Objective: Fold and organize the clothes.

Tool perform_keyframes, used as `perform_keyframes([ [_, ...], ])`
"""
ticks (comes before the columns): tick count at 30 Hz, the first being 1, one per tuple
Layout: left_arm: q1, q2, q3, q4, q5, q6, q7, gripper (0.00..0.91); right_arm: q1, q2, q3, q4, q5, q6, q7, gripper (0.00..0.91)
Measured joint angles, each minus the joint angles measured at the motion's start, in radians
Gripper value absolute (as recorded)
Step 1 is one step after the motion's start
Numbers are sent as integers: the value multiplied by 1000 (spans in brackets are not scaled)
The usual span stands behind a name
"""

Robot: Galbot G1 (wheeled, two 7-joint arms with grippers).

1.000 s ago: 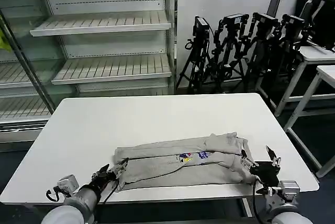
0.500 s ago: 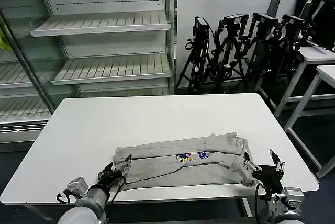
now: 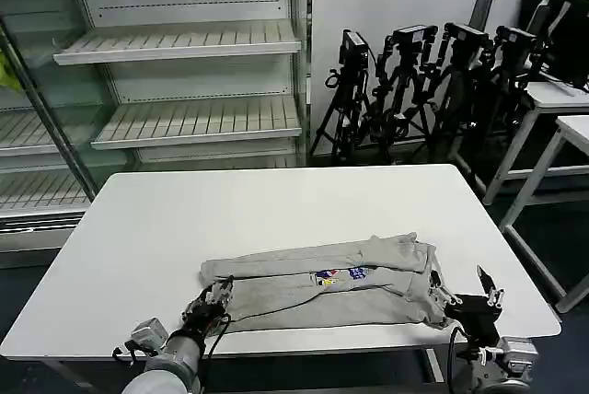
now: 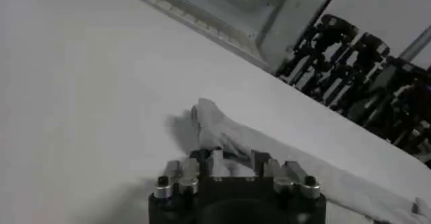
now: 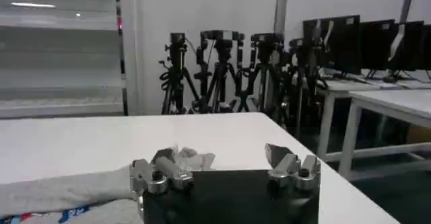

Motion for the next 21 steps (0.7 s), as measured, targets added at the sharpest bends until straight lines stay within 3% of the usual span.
perform_keyframes([
  [15,-6,-24,-8,-3,-21,-18,-5,40,-22,23,2,27,-5,4,9,907],
  [18,-6,-24,-13,-11,-34,-19,-3,333,-23,27,2,28,-7,5,9,907],
  [20,-5,-24,-16,-14,-40,-20,0,907,-23,28,1,28,-8,5,10,907],
  [21,-4,-24,-19,-17,-45,-19,3,907,-23,29,0,29,-9,6,10,907],
])
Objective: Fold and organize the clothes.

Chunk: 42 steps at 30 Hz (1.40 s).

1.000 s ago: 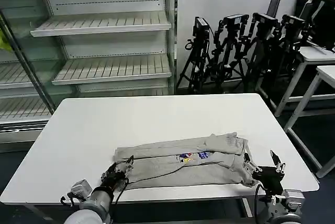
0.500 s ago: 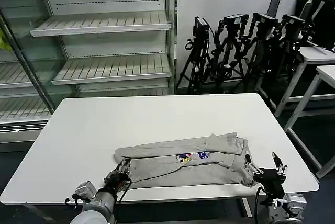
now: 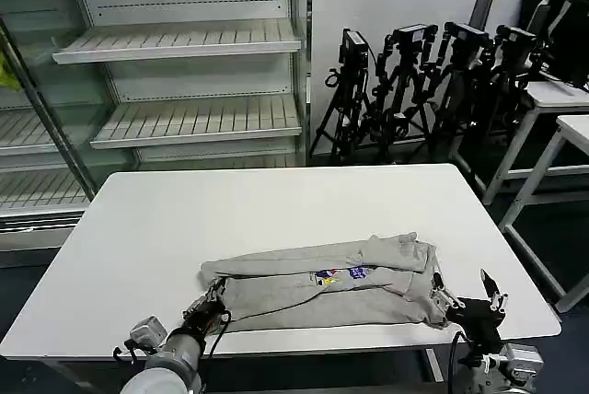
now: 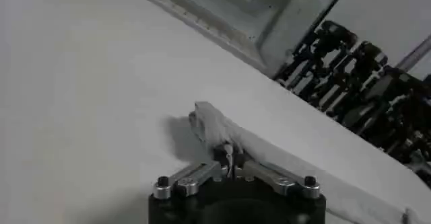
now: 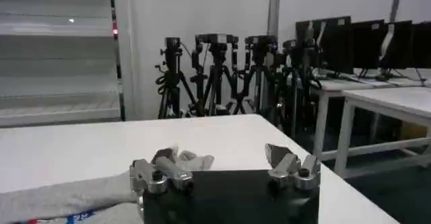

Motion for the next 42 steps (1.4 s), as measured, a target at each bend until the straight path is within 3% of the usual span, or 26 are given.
perform_keyframes([
  [25,-41,-26,7,24,-60,10,18,907,-30,20,3,17,-14,5,-2,907],
  [26,-43,-25,6,27,-61,9,17,595,-30,21,3,18,-14,5,-2,907],
  [27,-46,-25,5,29,-64,8,16,403,-30,21,3,19,-14,5,-2,907],
  [29,-52,-23,1,36,-70,4,13,222,-30,24,3,20,-14,5,-2,907],
  [32,-56,-23,0,42,-78,-3,10,111,-30,28,1,23,-15,5,-2,907],
  [42,-47,-35,11,46,-83,-17,10,60,-37,37,4,33,-17,5,-1,907],
])
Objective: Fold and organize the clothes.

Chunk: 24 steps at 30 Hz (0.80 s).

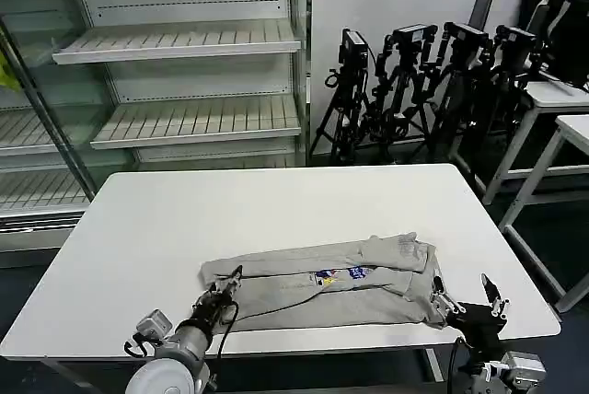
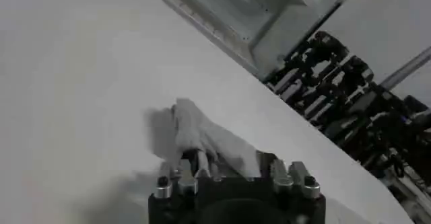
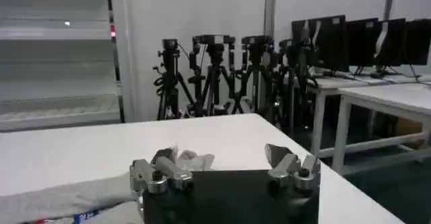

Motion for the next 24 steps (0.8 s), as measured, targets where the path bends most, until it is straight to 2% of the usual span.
perform_keyframes([
  [24,5,-6,-33,-12,-72,-28,1,40,-8,15,0,24,-6,-2,6,907],
])
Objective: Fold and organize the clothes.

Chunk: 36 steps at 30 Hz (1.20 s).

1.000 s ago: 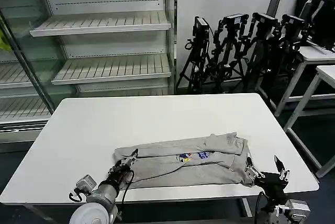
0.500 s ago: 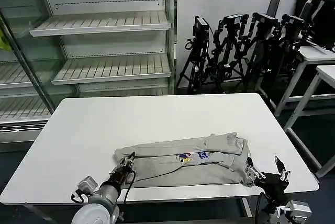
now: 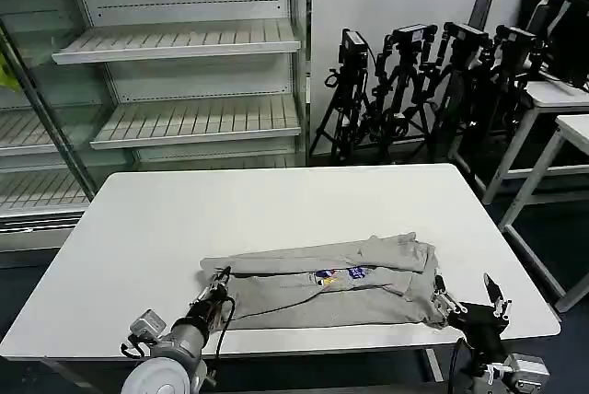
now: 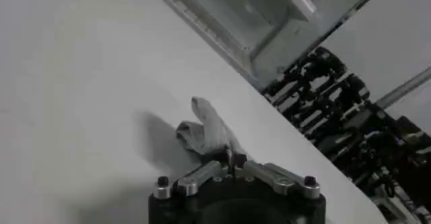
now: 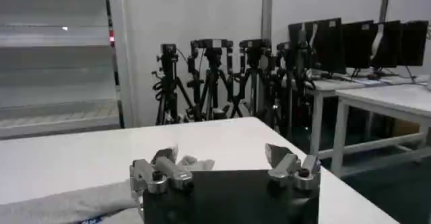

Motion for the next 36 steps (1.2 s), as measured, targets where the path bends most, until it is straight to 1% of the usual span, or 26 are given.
perform_keyframes([
  [6,19,18,-32,-23,-40,1,0,40,5,-2,0,1,1,0,0,907],
  [12,28,57,-91,-33,-90,11,0,40,12,-1,-7,-3,2,-1,0,907],
  [17,25,107,-165,-25,-140,27,4,40,19,-4,-11,-6,5,-1,0,907],
  [19,21,132,-201,-14,-164,35,4,30,20,-4,-13,-7,5,-1,0,907],
  [24,9,200,-283,10,-235,52,2,40,18,0,-19,-7,4,-1,-1,907],
  [27,8,221,-310,9,-288,63,-6,40,17,2,-21,-7,2,-1,-1,907],
  [32,0,219,-324,-28,-408,67,-32,40,12,3,-20,-10,-4,-2,-1,907],
  [36,-11,177,-302,-63,-491,67,-54,40,8,6,-20,-15,-11,-2,-1,907],
])
